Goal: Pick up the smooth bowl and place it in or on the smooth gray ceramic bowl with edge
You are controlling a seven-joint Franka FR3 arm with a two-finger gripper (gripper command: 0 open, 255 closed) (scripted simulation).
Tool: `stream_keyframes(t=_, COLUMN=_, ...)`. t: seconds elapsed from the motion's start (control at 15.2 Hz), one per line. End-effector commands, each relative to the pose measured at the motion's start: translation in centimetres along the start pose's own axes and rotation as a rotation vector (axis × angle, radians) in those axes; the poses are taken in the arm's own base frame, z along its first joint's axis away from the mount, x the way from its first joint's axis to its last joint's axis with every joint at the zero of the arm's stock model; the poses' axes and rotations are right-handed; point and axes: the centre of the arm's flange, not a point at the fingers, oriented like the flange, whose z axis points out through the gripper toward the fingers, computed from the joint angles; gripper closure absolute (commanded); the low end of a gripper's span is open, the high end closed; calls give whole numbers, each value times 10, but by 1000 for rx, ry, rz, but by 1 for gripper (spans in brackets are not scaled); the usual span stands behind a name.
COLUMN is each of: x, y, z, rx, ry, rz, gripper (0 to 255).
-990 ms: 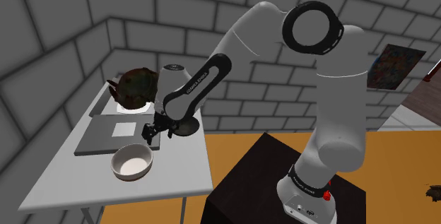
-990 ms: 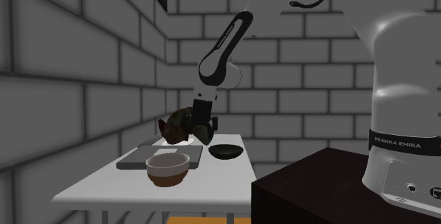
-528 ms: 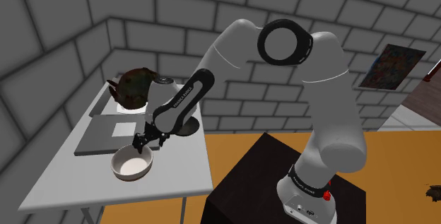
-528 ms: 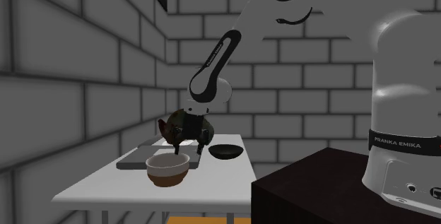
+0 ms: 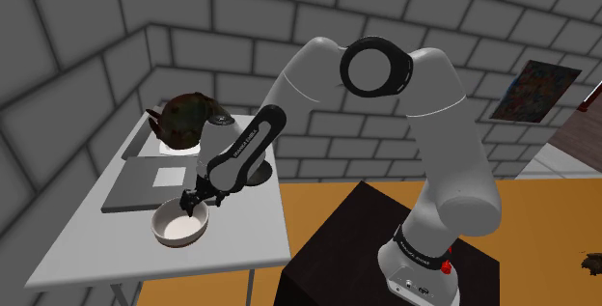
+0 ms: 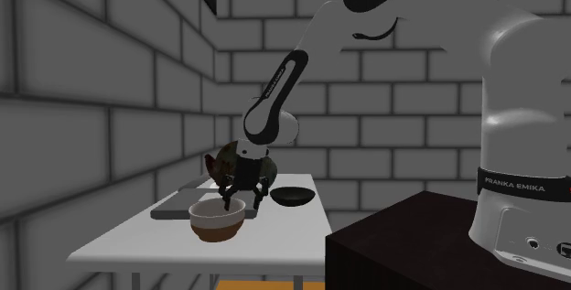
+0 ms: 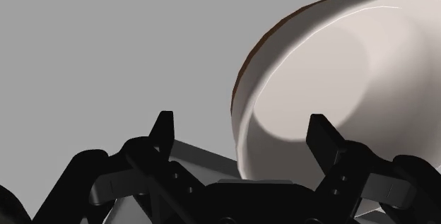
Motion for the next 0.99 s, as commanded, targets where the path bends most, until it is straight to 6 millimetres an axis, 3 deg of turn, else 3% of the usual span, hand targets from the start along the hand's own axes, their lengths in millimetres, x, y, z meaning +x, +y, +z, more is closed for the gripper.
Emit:
stream_keyframes(t=0.0, x=0, y=0, z=0, rx=0, ry=0, rz=0, gripper=0)
stream_keyframes(t=0.2, x=0, y=0, z=0, rx=0, ry=0, rz=0, gripper=0)
stream_keyframes(t=0.26, x=0, y=0, z=0, rx=0, ry=0, rz=0, gripper=255)
stream_keyframes(t=0.92, x=0, y=-1, z=-5, rx=0, ry=0, rz=0, gripper=255)
